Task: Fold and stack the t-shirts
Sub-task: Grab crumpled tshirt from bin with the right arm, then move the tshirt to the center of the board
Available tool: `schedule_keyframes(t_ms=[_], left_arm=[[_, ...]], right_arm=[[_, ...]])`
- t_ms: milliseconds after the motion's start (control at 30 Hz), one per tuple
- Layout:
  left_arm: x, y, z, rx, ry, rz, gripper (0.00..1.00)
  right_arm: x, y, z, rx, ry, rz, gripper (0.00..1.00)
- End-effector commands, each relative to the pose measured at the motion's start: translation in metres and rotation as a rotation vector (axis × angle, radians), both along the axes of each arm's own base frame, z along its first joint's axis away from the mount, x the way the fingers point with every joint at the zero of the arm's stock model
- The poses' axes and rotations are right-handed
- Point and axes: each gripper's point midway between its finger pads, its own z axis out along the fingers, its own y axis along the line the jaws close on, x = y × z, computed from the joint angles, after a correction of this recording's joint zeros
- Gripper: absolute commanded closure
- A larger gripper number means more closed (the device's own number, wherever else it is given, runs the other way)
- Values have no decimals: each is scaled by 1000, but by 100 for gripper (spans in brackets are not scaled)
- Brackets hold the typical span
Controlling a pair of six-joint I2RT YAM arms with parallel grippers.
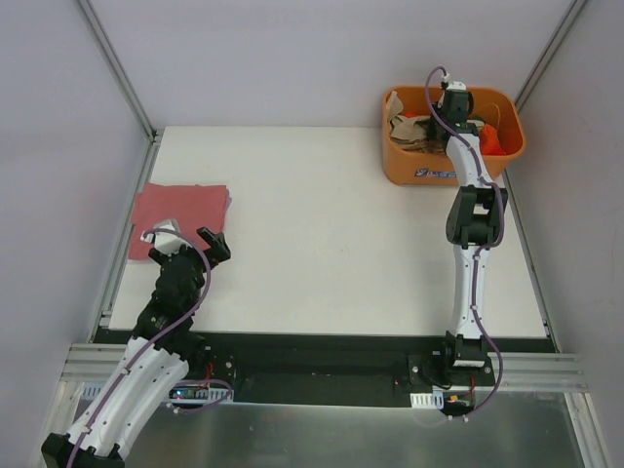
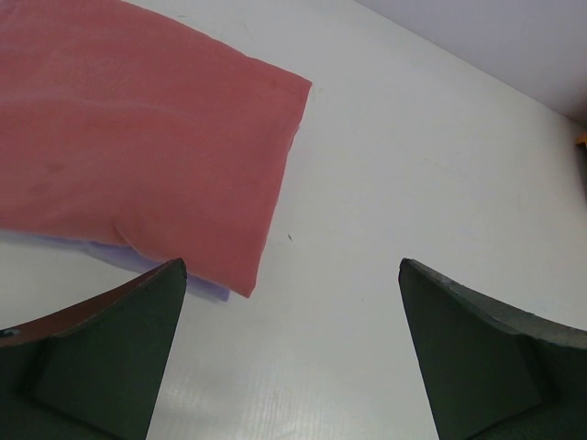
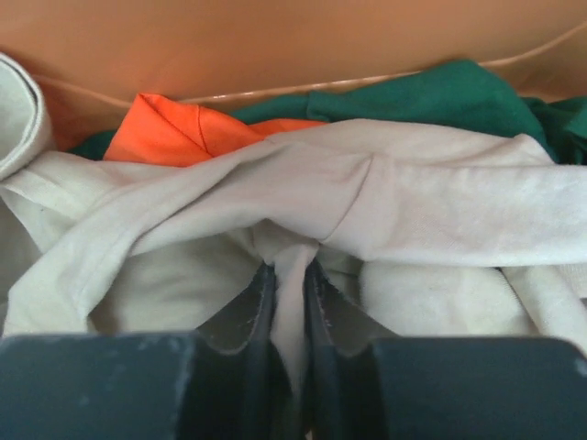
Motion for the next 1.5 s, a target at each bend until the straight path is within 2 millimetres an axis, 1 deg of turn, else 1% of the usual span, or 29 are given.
schedule_keyframes(t_ms=[0,33,100,133,200,333,367,433,500,533,567,633,700,733,767,833,867,933,1000,1067,1100,1200,1233,1267,1300,1367,1400,1433,1467], left_arm=[[1,6,4,4,-33,32,1],[1,6,3,2,-34,35,1],[0,7,3,0,-36,40,1],[0,7,4,-2,-42,40,1],[-1,7,6,-4,-48,38,1],[-2,8,6,-10,-59,42,1],[-2,8,7,-13,-64,41,1],[-3,8,9,-18,-70,38,1],[-3,8,9,-21,-73,37,1],[-4,8,9,-22,-73,37,1],[-4,7,9,-24,-73,36,1],[-4,7,11,-27,-78,34,1],[-4,7,12,-31,-79,35,1],[-4,7,12,-36,-80,34,1],[-4,5,14,-39,-83,28,1],[-4,3,16,-48,-89,14,1],[-5,2,12,-44,-72,5,1],[-6,-2,14,-52,-77,-14,1],[-6,-4,16,-59,-82,-28,1],[-7,-8,21,-73,-94,-50,1],[-8,-11,21,-82,-96,-64,1],[-9,-19,26,-103,-104,-108,1],[-10,-20,30,-108,-108,-114,1],[-11,-21,31,-118,-110,-117,1],[-12,-21,31,-129,-106,-115,1],[-13,-21,32,-151,-106,-113,1],[-14,-21,33,-160,-109,-111,1],[-15,-21,32,-171,-106,-105,1],[-16,-20,31,-188,-106,-96,1]], right_arm=[[6,11,33,27,-79,33,96],[4,10,42,22,-91,30,99],[1,9,71,13,-133,33,99],[0,10,82,8,-151,39,99],[-4,8,113,5,-205,34,99],[-16,10,185,20,-338,34,99],[-20,9,200,23,-364,28,99],[-30,9,232,41,-427,8,99],[-40,7,253,65,-464,-9,99],[-47,9,270,75,-493,-3,99],[-53,11,281,86,-511,5,99],[-66,18,312,93,-564,38,100],[-84,25,351,82,-632,58,99],[-96,28,373,83,-668,61,99],[-111,33,395,91,-707,65,99],[-142,49,430,129,-766,100,99],[-162,65,448,146,-798,157,99],[-198,90,474,148,-845,221,99],[-233,118,494,134,-886,305,99],[-272,152,510,165,-919,397,99],[-292,162,519,189,-939,435,99],[-336,194,532,320,-963,559,100],[-349,205,533,391,-948,610,100],[-359,211,534,443,-936,645,99],[-368,220,532,514,-908,687,99],[-373,231,519,600,-847,732,99],[-369,235,504,610,-804,731,99],[-363,235,482,599,-756,710,99],[-353,231,457,579,-716,655,98]])
